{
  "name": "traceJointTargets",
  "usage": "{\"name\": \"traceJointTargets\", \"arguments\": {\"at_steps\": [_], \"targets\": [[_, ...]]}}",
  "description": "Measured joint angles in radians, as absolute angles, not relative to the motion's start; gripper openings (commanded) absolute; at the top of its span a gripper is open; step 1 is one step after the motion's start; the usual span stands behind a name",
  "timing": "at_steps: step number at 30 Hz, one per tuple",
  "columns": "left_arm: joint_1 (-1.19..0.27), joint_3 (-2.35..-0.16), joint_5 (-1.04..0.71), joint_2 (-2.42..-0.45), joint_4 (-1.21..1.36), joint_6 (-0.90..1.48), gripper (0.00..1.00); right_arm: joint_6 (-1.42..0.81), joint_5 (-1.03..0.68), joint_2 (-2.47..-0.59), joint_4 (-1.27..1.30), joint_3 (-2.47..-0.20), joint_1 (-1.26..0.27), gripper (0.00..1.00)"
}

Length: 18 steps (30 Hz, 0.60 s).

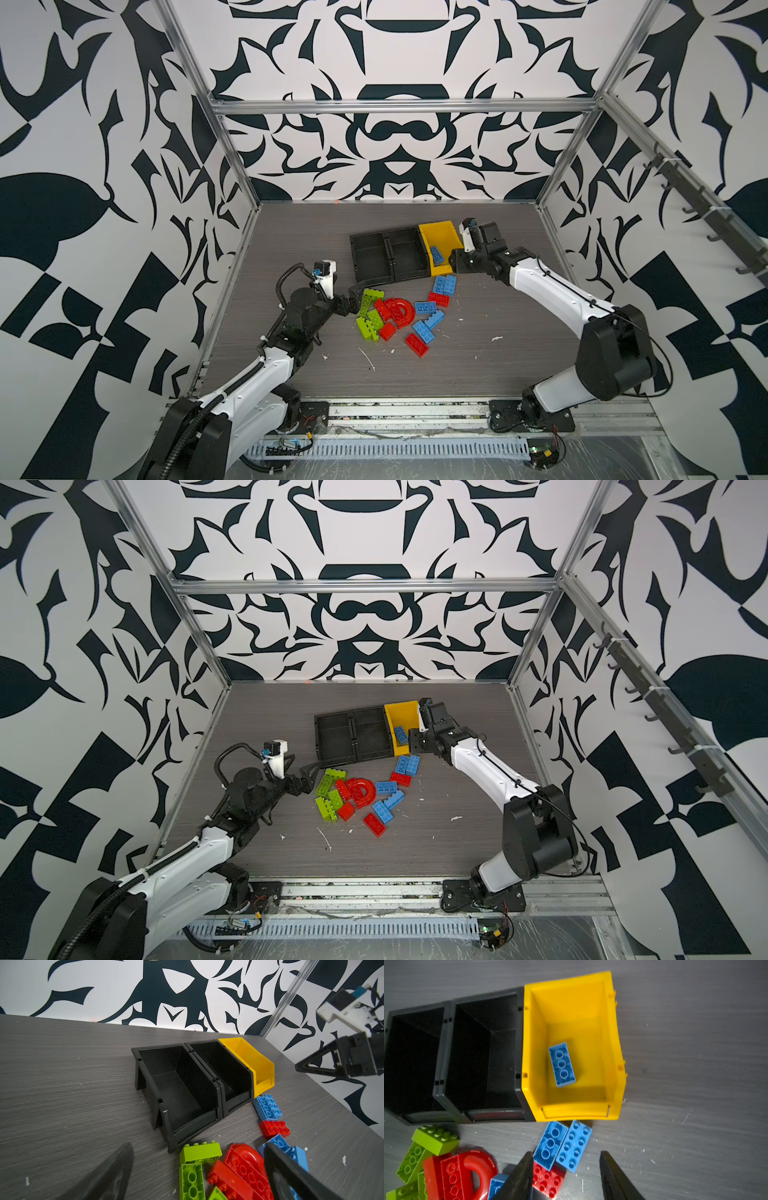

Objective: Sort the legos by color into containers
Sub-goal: 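Lower the right gripper onto another blue brick and close on it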

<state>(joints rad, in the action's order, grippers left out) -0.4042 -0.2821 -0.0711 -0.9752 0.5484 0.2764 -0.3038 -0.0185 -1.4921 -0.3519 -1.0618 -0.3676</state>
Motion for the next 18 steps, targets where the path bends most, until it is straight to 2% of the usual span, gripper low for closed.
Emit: {"name": "traceJointTargets", "arguments": {"at_steps": [6, 18], "targets": [[-0.404, -0.282, -0.067, -0.98, 0.548, 0.276, 1.0, -0.361, -0.026, -1.501, -0.311, -0.954, -0.368, 0.54], [-0.404, -0.282, -0.067, -0.998, 0.549, 0.276, 1.0, -0.391, -0.026, -1.566, -0.233, -0.937, -0.368, 0.54]]}}
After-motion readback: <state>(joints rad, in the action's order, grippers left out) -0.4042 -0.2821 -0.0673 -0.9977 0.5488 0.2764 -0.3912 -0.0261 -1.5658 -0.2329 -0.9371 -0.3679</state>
